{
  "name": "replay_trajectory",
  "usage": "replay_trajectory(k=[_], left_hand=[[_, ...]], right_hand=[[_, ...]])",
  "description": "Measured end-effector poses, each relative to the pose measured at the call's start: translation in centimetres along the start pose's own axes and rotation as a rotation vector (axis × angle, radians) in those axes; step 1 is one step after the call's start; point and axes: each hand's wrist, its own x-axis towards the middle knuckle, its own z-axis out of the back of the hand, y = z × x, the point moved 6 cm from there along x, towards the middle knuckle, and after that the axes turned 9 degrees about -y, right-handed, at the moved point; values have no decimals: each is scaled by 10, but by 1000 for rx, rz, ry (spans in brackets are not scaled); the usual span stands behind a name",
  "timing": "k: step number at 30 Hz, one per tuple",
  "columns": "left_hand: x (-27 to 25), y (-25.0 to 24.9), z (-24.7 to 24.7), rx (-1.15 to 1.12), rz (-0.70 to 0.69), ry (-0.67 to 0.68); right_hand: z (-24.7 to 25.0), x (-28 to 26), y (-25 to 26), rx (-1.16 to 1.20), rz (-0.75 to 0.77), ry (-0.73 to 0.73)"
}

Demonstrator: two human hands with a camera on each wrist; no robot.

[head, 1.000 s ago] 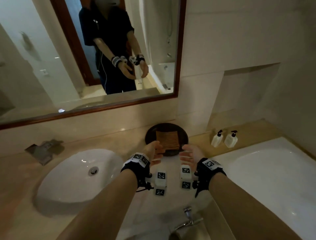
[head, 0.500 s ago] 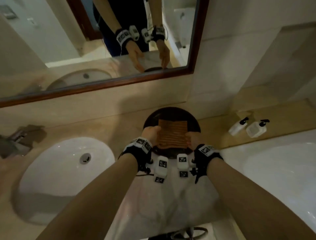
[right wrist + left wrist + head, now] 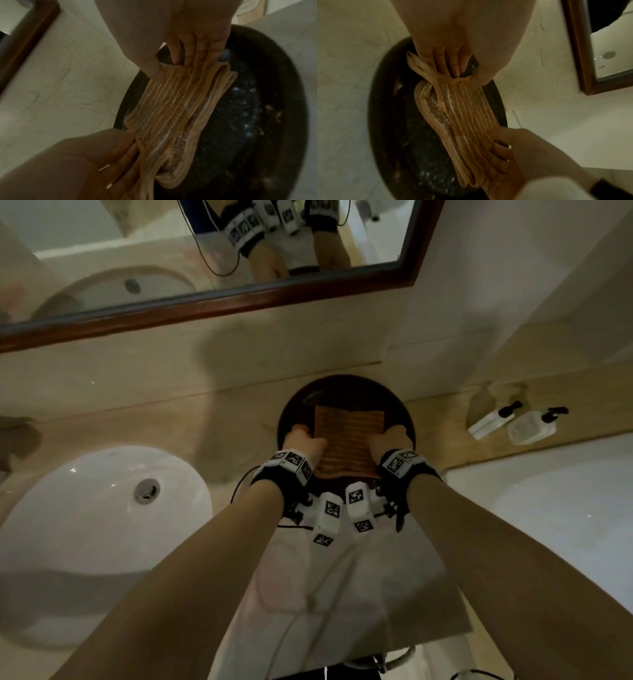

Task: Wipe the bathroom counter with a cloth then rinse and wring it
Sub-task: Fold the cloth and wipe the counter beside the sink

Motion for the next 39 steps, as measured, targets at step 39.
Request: replay_trajectory(k=[39], left_hand=[[-160, 100, 39, -149, -182, 82]], right_hand=[[21, -159, -69, 256, 76, 214]])
